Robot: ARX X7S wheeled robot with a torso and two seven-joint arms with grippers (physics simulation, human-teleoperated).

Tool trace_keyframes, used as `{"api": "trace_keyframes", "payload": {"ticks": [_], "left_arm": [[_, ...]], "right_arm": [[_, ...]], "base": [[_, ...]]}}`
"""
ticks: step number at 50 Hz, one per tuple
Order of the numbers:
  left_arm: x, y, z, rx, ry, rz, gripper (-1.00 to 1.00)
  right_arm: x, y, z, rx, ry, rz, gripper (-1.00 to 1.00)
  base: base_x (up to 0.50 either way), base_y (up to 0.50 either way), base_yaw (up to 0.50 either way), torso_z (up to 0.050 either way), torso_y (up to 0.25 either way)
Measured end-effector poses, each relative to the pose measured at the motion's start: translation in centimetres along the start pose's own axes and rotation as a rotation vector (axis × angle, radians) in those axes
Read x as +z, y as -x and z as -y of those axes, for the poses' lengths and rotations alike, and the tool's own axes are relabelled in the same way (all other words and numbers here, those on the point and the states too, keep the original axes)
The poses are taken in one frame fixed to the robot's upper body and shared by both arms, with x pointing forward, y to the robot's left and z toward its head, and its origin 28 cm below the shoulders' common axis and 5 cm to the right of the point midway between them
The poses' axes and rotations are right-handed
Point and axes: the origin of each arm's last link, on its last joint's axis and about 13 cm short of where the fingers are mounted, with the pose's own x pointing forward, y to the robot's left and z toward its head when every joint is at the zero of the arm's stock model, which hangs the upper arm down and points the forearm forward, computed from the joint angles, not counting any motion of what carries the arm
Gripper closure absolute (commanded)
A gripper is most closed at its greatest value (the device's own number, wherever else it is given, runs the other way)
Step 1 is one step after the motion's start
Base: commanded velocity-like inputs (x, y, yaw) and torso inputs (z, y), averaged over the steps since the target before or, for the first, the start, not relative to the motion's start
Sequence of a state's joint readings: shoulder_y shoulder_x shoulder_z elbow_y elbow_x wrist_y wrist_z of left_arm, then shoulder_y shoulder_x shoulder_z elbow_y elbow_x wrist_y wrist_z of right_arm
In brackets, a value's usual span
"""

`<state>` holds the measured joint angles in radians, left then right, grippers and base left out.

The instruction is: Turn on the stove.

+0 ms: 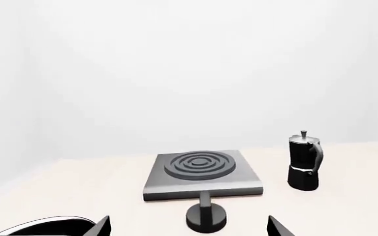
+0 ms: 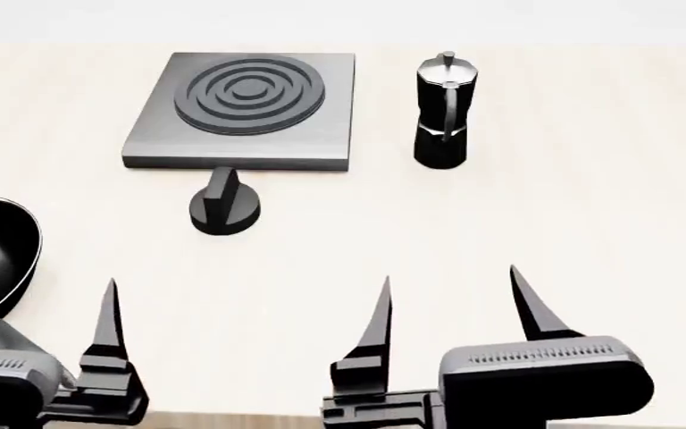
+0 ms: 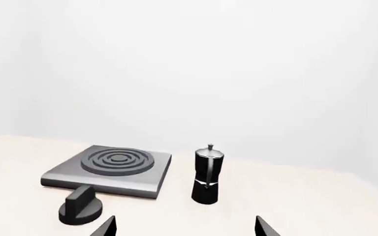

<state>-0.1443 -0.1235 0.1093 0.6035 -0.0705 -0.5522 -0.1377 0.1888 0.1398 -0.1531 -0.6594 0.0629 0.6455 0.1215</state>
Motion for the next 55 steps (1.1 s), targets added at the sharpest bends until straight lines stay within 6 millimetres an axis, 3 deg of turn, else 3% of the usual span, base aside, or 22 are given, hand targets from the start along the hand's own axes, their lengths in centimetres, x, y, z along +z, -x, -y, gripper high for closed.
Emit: {"api": "trace_keyframes", "payload": {"ticks": [12, 26, 55], "left_arm": [[1.7, -0.5, 0.1, -0.013, 0.006, 0.051, -1.00], [2.9, -0.3, 0.1, -0.010, 0.024, 0.083, -1.00], [3.0, -0.3, 0.1, -0.005, 0.027, 0.088, -1.00]], "right_arm": [[1.7, -0.2, 0.5, -0.010, 0.005, 0.053, -1.00], [2.3, -0.2, 0.6, -0.022, 0.032, 0.066, -1.00], [2.5, -0.2, 0.5, -0.027, 0.056, 0.070, -1.00]], "base": [[0.00, 0.00, 0.00, 0.000, 0.000], [0.00, 0.00, 0.00, 0.000, 0.000], [0.00, 0.34, 0.00, 0.000, 0.000]]}}
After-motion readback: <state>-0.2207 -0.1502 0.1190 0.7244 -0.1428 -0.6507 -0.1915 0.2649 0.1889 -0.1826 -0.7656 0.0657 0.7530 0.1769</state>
